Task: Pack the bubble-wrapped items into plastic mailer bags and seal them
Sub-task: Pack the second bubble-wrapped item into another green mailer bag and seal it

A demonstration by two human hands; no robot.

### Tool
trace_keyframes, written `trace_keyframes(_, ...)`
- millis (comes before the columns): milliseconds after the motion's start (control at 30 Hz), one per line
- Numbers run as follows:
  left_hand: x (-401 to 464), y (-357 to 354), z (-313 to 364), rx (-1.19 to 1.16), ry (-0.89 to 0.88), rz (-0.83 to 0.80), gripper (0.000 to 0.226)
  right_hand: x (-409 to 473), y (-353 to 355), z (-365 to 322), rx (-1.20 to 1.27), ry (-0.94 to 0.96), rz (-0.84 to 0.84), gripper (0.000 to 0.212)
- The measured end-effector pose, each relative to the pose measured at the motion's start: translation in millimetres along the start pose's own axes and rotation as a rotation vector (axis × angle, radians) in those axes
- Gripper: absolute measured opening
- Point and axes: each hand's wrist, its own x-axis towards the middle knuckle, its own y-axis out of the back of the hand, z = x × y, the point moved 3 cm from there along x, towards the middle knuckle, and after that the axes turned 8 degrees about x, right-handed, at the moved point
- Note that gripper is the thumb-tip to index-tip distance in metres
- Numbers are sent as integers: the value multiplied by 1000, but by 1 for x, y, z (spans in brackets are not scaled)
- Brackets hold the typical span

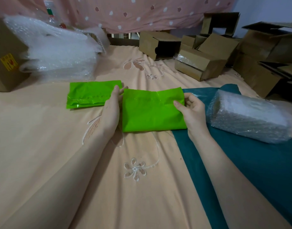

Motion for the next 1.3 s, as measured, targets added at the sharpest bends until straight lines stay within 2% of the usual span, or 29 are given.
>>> trace_keyframes(100,-1,-2,3,-133,13,30,42,-1,-2,-2,11,-8,-7,21)
trace_keyframes(200,1,1,3,-220,7,61,15,-2,-2,-3,35,-19,-6,22)
trace_keyframes(300,0,1,3,-326,51,-13,22,-2,-2,-5,71,-33,-7,23)
trace_keyframes(400,-3,-2,5,-251,-3,-95,21,-3,-3,-5,72,-37,-3,25)
trace_keyframes(500,-5,0,3,-229,0,-71,31,-4,-4,-5,109,-46,-10,20)
trace_keyframes(633,-4,0,3,-302,-32,-64,21,-4,-1,-1,112,-41,19,8)
trace_keyframes(767,-4,-2,5,-356,-92,-115,19,-3,2,1,76,-38,49,11)
trace_keyframes(933,-5,-6,8,-395,-147,-151,23,-2,2,3,185,-128,35,16)
trace_keyframes(1033,-6,-6,8,-424,-173,-176,25,-2,0,5,208,-159,8,9)
trace_keyframes(1167,-5,-4,8,-386,-176,-144,24,-3,-2,5,203,-159,-9,5)
trace_keyframes(1300,-5,-1,8,-242,-196,-6,13,-3,1,4,156,-128,48,9)
